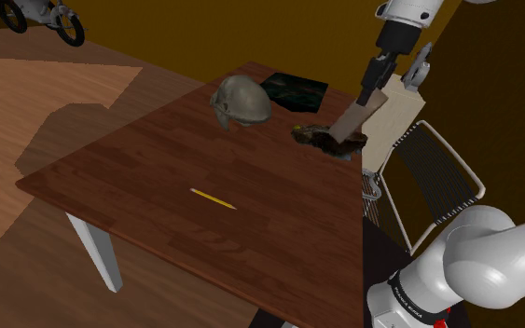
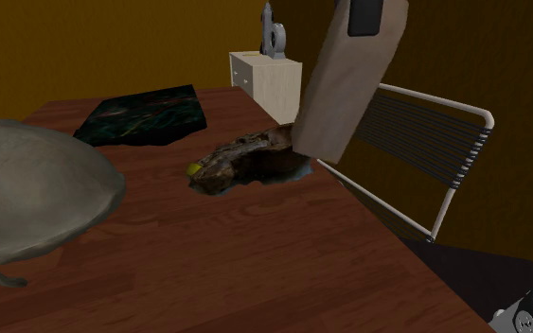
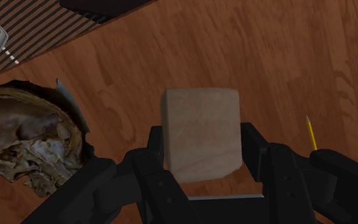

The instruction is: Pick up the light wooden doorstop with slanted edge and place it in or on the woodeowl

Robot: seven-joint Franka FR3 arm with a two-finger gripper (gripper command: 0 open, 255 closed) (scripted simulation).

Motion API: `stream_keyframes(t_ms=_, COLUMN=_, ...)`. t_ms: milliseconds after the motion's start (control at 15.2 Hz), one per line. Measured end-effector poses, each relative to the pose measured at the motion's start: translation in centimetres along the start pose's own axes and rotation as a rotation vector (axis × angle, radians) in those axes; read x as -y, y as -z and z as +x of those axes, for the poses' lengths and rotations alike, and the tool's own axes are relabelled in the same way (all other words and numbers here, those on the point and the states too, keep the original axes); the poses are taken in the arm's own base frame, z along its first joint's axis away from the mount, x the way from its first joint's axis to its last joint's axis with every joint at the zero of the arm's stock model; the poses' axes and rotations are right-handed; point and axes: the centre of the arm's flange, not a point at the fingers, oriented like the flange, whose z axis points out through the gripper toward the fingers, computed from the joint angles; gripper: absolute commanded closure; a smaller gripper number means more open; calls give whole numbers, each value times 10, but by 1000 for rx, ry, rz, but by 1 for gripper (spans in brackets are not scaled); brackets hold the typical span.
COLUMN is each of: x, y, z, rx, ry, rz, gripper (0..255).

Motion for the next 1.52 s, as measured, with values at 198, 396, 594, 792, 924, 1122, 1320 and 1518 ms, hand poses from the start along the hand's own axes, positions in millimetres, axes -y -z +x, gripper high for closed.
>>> stream_keyframes(t_ms=198, x=-28, y=11, z=19, rx=1, ry=0, rz=1, gripper=255)
stream_keyframes(t_ms=396, x=-58, y=21, z=38, rx=1, ry=0, rz=1, gripper=255)
stream_keyframes(t_ms=594, x=-90, y=31, z=58, rx=1, ry=-1, rz=1, gripper=255)
stream_keyframes(t_ms=792, x=-123, y=43, z=77, rx=0, ry=-2, rz=2, gripper=255)
stream_keyframes(t_ms=924, x=-145, y=51, z=91, rx=0, ry=-1, rz=2, gripper=255)
stream_keyframes(t_ms=1122, x=-175, y=67, z=113, rx=0, ry=-2, rz=1, gripper=255)
stream_keyframes(t_ms=1320, x=-197, y=68, z=126, rx=1, ry=-1, rz=1, gripper=255)
stream_keyframes(t_ms=1518, x=-201, y=54, z=128, rx=1, ry=0, rz=0, gripper=255)
